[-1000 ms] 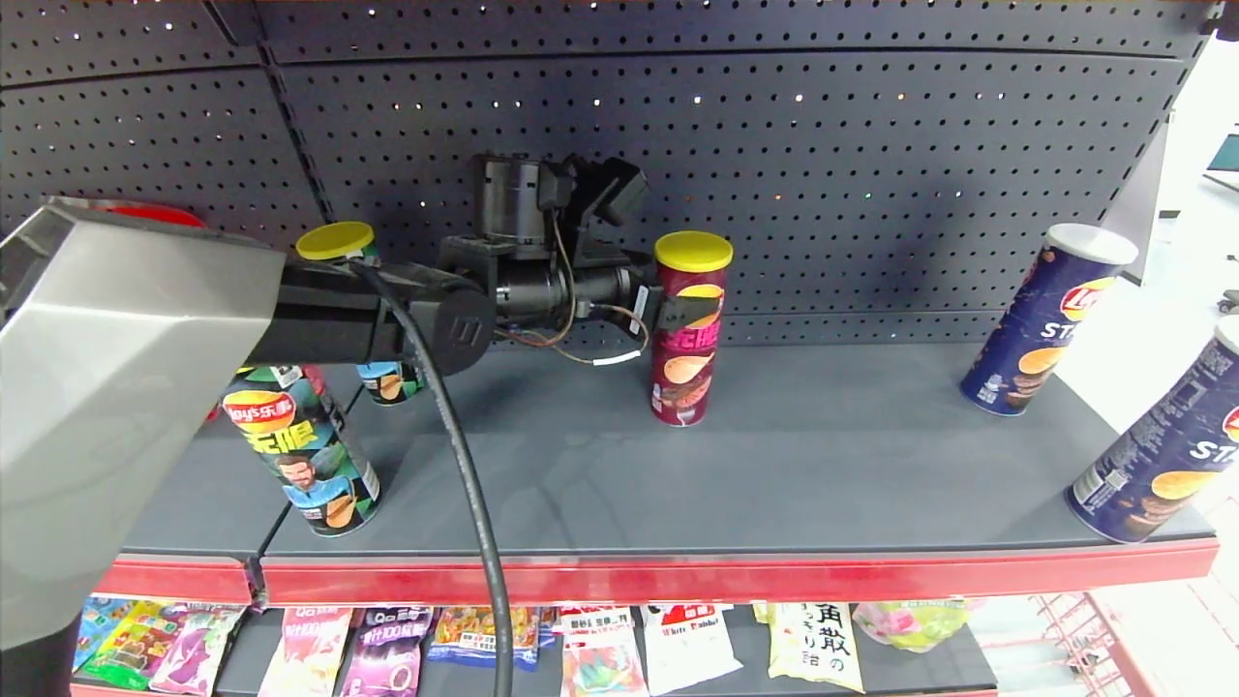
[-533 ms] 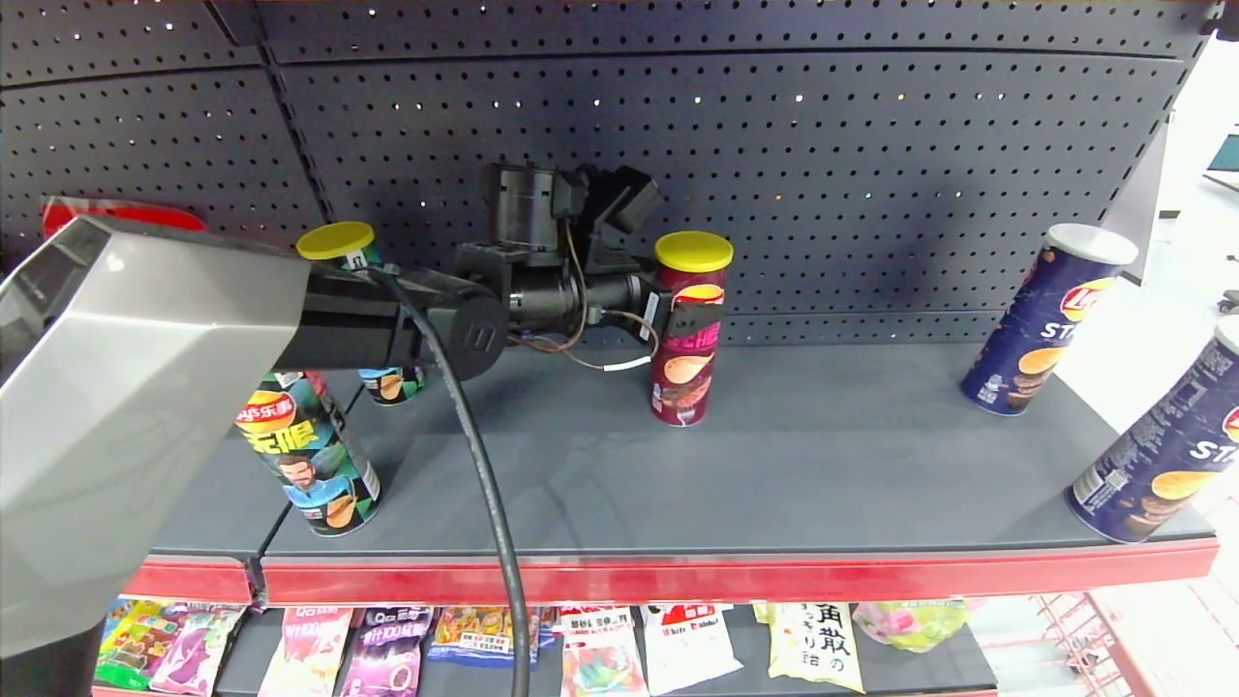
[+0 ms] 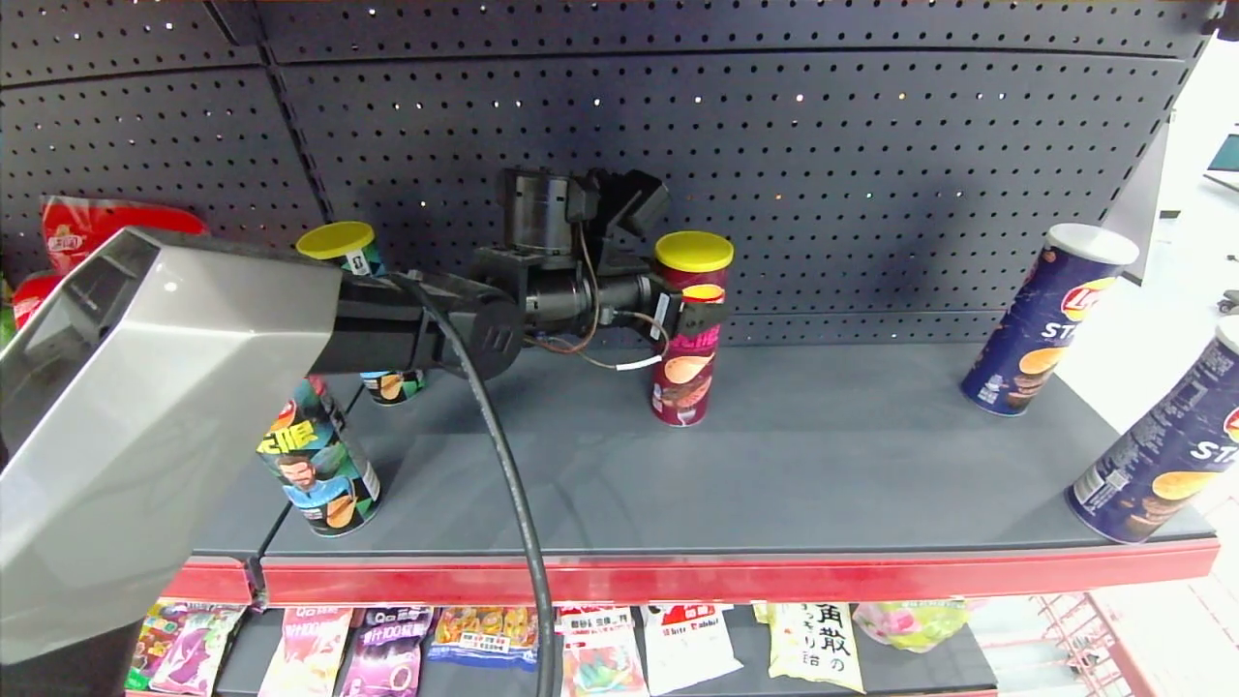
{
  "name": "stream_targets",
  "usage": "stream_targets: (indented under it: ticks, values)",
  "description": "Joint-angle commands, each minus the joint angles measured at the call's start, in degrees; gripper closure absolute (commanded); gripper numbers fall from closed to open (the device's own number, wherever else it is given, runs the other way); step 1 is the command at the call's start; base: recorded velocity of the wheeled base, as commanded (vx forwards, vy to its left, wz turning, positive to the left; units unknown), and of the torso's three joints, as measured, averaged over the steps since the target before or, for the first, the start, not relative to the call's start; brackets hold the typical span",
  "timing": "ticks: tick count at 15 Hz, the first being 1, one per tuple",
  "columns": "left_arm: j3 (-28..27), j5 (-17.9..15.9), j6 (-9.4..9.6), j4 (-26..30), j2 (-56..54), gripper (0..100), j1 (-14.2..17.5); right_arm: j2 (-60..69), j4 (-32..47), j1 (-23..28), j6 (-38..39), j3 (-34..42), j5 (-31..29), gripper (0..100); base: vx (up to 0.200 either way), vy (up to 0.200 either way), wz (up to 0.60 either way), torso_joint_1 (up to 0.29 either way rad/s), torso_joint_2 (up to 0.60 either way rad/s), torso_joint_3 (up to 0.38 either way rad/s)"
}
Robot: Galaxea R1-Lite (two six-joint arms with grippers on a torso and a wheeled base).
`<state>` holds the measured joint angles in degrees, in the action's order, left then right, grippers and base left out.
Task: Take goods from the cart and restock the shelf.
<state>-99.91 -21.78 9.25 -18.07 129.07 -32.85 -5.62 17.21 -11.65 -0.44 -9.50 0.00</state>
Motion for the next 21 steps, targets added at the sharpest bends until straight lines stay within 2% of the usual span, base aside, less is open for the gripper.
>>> stream_targets:
  ticks: [1, 9, 13, 15, 16, 17, 18, 21]
  values:
    - [-0.1, 0.0, -0.02, 0.0, 0.5, 100, -0.5, -0.1, 0.0, 0.0, 0.2, 0.0, -0.1, 100, 0.000, 0.000, 0.00, 0.000, 0.00, 0.000]
    - [0.4, -0.1, -0.02, 0.0, -0.1, 100, -0.9, -0.1, 0.0, 0.0, 0.2, 0.0, -0.1, 100, 0.000, 0.000, 0.00, 0.000, 0.00, 0.000]
    - [4.8, -0.3, -0.11, 0.0, -5.1, 100, -2.1, -0.1, 0.0, 0.0, 0.2, 0.0, 0.0, 100, 0.000, 0.000, 0.00, 0.000, 0.00, 0.000]
    - [14.3, 0.0, -4.07, -0.2, -12.8, 100, -4.8, -0.1, 0.0, 0.0, 0.1, 0.0, 0.0, 100, 0.000, 0.000, 0.00, 0.000, 0.00, 0.000]
    - [15.8, 0.0, -4.33, -0.4, -13.8, 100, -4.9, -0.1, 0.0, 0.0, 0.1, 0.0, 0.0, 100, 0.000, 0.000, 0.00, 0.000, 0.00, 0.000]
    - [20.9, 0.2, -3.98, -1.4, -16.5, 100, -5.0, -0.1, 0.0, 0.0, 0.1, 0.0, 0.0, 100, 0.000, 0.000, 0.00, 0.000, 0.00, 0.000]
    - [22.7, 0.3, -3.98, -2.5, -17.2, 100, -5.0, -0.1, 0.0, 0.0, 0.1, 0.0, 0.0, 100, 0.000, 0.000, 0.00, 0.000, 0.00, 0.000]
    - [32.5, 2.5, -4.07, -12.5, -18.9, 100, -5.0, -0.1, 0.0, 0.0, 0.0, 0.0, 0.0, 100, 0.000, 0.000, 0.00, 0.000, 0.00, 0.000]
